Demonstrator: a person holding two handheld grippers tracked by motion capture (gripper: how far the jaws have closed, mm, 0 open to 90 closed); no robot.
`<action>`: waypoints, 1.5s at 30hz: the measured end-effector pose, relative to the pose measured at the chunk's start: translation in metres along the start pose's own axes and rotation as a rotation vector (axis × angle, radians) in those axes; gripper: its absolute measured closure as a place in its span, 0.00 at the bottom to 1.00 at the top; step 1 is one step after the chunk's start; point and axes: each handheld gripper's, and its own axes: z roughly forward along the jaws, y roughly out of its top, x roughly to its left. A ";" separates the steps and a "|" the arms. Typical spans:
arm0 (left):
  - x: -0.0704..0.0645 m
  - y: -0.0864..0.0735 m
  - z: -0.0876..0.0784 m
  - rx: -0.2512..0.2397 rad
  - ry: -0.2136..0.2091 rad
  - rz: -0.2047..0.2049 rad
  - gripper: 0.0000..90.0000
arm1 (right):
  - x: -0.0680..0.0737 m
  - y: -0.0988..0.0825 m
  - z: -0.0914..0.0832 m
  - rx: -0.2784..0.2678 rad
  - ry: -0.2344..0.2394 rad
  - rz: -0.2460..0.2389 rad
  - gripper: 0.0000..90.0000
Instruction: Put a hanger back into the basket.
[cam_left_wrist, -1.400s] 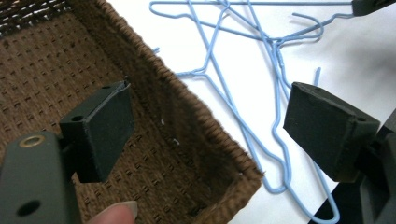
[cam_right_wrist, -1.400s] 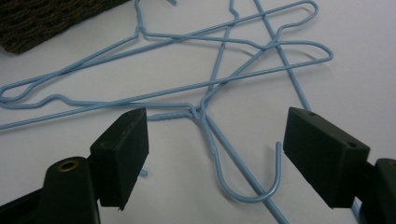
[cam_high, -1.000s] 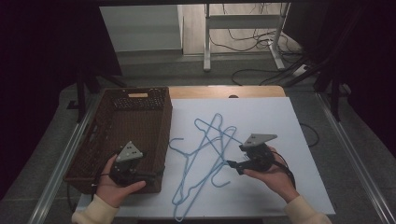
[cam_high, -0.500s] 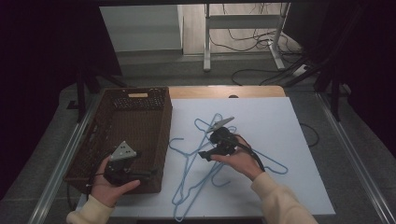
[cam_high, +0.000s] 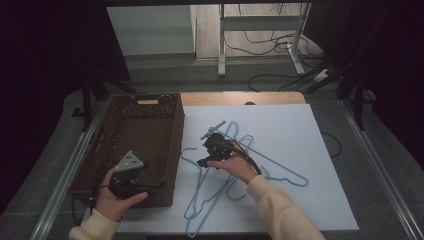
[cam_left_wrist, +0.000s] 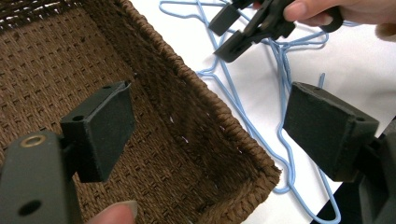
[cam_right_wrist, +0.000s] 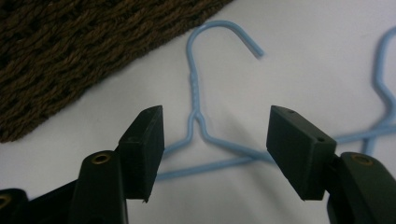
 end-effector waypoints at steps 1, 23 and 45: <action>0.000 0.000 0.000 0.000 0.000 -0.001 0.19 | 0.001 0.004 0.005 0.009 0.007 -0.006 0.44; 0.002 -0.002 0.000 0.005 0.003 -0.002 0.19 | 0.018 0.017 0.045 0.150 -0.058 -0.090 0.81; -0.003 0.001 0.000 0.003 -0.001 0.012 0.19 | 0.019 0.013 0.016 0.065 -0.089 -0.053 0.95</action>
